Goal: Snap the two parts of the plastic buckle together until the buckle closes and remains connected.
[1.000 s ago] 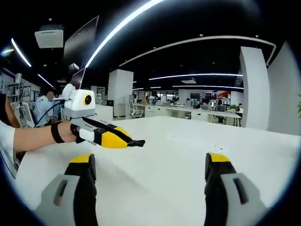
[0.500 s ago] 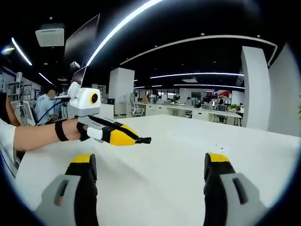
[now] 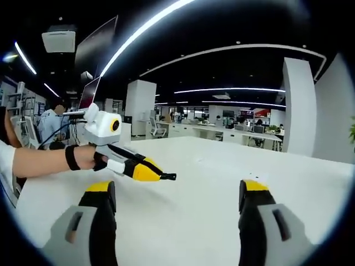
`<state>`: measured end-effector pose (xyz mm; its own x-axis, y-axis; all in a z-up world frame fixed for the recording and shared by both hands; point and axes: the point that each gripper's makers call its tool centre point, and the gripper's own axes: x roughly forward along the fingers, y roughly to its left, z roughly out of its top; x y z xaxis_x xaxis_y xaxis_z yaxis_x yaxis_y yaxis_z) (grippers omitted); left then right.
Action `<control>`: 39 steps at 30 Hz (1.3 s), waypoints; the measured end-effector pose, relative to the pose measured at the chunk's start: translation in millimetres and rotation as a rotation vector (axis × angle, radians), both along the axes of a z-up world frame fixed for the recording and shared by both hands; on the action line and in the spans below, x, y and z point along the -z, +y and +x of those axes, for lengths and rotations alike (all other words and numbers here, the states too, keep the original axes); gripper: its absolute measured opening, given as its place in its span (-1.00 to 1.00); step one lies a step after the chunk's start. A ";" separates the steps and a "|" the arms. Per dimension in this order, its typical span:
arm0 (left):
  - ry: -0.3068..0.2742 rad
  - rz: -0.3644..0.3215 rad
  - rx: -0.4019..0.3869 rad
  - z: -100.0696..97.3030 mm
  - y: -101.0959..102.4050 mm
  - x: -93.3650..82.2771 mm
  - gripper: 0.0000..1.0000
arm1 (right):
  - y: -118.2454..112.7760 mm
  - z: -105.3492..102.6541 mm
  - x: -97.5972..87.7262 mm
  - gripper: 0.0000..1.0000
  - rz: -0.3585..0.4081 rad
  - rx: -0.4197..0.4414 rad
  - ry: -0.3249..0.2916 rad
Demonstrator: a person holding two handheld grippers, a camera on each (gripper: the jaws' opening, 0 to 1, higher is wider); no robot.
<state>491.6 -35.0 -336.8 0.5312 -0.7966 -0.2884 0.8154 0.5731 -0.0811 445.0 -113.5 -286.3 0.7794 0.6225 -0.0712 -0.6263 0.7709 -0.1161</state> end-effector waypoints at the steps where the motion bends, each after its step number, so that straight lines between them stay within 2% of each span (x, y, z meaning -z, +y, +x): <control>1: 0.002 0.007 -0.002 -0.4 -0.2 1.5 -0.78 | -1.4 0.9 0.0 0.86 -0.003 0.008 0.000; 9: 0.013 0.037 0.006 -7.6 -2.5 11.8 -0.78 | -1.9 1.8 2.6 0.86 -0.008 0.006 0.013; 13: 0.016 0.028 0.012 -10.7 -4.3 12.0 -0.78 | -1.3 2.5 3.3 0.89 -0.005 0.002 0.017; 19: 0.020 0.077 0.016 -13.6 -5.3 25.0 -0.78 | -3.2 5.5 1.1 0.90 0.000 0.008 0.009; 22: 0.036 0.058 0.012 -15.7 -5.8 24.4 -0.78 | -3.4 6.3 0.4 0.90 0.001 0.003 0.008; 33: 0.046 0.083 0.012 -16.8 -3.5 32.5 -0.78 | -1.7 6.1 2.8 0.88 -0.011 -0.008 0.014; 39: 0.061 0.066 0.000 -14.7 -2.1 34.6 -0.78 | 1.8 -2.5 4.0 0.85 -0.018 -0.013 0.017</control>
<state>476.9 -37.2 -371.4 0.5112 -0.7748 -0.3719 0.8099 0.5791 -0.0931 442.5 -111.7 -290.2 0.7699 0.6309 -0.0956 -0.6381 0.7607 -0.1186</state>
